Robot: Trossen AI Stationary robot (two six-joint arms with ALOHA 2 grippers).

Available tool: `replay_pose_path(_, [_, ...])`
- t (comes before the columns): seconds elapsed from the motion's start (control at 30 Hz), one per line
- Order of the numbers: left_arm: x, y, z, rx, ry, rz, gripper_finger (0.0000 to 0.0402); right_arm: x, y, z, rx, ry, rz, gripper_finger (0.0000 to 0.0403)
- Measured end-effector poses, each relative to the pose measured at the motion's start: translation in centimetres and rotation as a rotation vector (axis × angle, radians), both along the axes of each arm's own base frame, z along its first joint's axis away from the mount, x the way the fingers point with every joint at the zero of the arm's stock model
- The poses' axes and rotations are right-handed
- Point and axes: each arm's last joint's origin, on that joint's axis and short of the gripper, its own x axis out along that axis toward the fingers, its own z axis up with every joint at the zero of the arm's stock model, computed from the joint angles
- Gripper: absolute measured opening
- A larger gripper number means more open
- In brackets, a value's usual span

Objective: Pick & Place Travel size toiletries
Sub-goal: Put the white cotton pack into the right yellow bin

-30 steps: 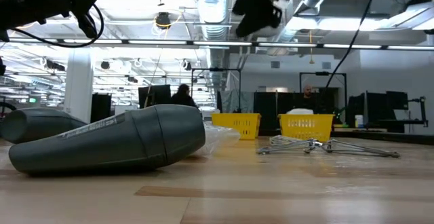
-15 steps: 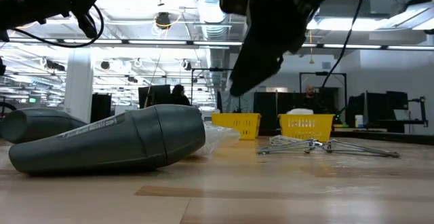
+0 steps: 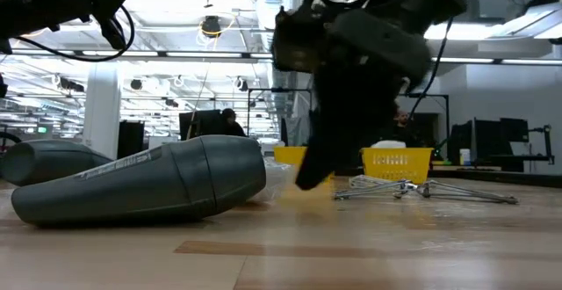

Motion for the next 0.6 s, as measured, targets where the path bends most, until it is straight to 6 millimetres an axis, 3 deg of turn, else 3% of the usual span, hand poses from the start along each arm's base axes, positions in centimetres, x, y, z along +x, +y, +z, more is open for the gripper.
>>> replay_pose_path(0.6, [0.00,0.00,-0.01,0.001,0.000,0.001,0.0008,0.41,0.02,0.24,-0.016,-0.041,-0.013,0.0240])
